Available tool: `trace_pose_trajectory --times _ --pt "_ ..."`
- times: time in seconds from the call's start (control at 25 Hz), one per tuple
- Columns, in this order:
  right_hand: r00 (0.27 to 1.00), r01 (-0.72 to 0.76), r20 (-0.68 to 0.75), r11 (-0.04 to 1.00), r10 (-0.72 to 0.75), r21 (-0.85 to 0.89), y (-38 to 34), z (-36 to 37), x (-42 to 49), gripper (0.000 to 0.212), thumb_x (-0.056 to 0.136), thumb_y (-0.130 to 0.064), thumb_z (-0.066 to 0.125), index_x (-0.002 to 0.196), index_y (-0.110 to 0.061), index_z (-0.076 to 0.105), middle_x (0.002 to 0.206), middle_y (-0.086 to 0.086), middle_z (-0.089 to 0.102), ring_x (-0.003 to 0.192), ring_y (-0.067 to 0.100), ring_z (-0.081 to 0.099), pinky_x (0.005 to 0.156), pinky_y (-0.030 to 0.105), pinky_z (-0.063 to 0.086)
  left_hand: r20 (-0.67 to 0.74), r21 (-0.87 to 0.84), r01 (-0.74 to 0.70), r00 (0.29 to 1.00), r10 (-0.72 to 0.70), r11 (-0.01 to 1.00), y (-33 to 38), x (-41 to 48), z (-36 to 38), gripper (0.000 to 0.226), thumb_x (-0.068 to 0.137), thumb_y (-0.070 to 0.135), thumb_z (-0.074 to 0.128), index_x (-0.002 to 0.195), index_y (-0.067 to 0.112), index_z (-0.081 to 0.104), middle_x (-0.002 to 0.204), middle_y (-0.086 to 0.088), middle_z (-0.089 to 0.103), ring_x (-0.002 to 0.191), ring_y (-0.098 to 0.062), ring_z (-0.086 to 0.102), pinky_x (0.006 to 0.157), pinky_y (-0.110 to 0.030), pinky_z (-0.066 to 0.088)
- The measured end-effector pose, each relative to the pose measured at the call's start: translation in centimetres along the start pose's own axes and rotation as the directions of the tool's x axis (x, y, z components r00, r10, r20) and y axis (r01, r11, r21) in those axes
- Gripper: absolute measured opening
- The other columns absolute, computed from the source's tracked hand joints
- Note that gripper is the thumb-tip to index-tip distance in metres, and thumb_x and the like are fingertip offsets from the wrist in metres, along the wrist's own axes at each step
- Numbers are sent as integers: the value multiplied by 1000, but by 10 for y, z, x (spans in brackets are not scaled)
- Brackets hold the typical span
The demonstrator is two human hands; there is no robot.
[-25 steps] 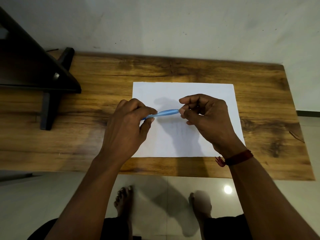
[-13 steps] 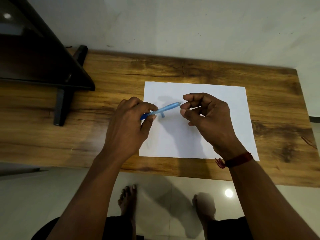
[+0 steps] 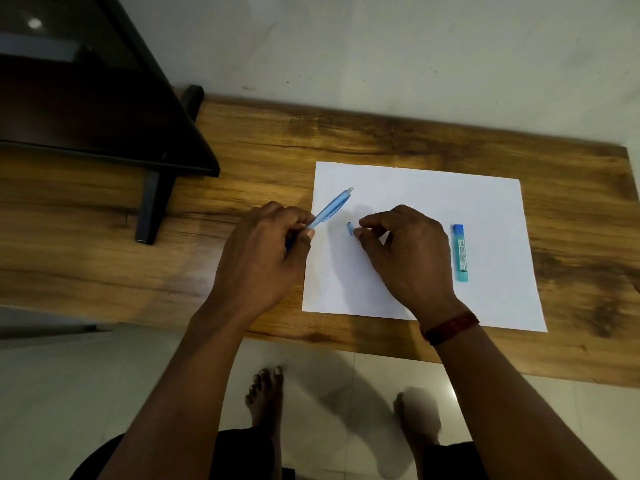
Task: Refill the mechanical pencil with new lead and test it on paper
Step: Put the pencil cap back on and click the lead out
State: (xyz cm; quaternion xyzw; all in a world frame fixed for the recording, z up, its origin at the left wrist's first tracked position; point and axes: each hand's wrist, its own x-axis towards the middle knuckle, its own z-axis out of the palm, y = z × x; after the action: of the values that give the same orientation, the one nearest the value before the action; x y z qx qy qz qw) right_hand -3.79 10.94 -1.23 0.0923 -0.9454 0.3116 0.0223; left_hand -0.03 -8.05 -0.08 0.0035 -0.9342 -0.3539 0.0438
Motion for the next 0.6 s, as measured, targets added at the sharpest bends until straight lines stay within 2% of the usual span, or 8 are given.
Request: trace_pose_trajectory --times 0.2,0.48,0.6 --pt "1000 -8 -15 998 7 -68 -10 11 -2 27 88 -37 65 104 -18 74 96 5 72 83 19 64 74 24 43 11 -6 13 1000 -13 1000 -4 -1 -4 23 91 24 59 111 19 68 92 2 65 82 -14 60 69 -41 53" --pt "999 -6 -32 993 3 -114 -12 15 0 22 89 -31 63 98 -14 74 92 6 71 81 19 62 72 21 38 21 6 14 1000 -14 1000 -6 -2 -6 22 90 23 59 110 19 68 91 2 65 79 -13 60 68 -40 54" --pt "999 -34 -30 998 32 -59 -12 13 2 20 88 -30 65 94 -13 73 91 4 72 79 15 61 72 18 38 22 13 11 1000 -11 1000 -5 0 -4 22 91 24 59 110 19 68 91 2 65 80 -13 59 68 -39 53"
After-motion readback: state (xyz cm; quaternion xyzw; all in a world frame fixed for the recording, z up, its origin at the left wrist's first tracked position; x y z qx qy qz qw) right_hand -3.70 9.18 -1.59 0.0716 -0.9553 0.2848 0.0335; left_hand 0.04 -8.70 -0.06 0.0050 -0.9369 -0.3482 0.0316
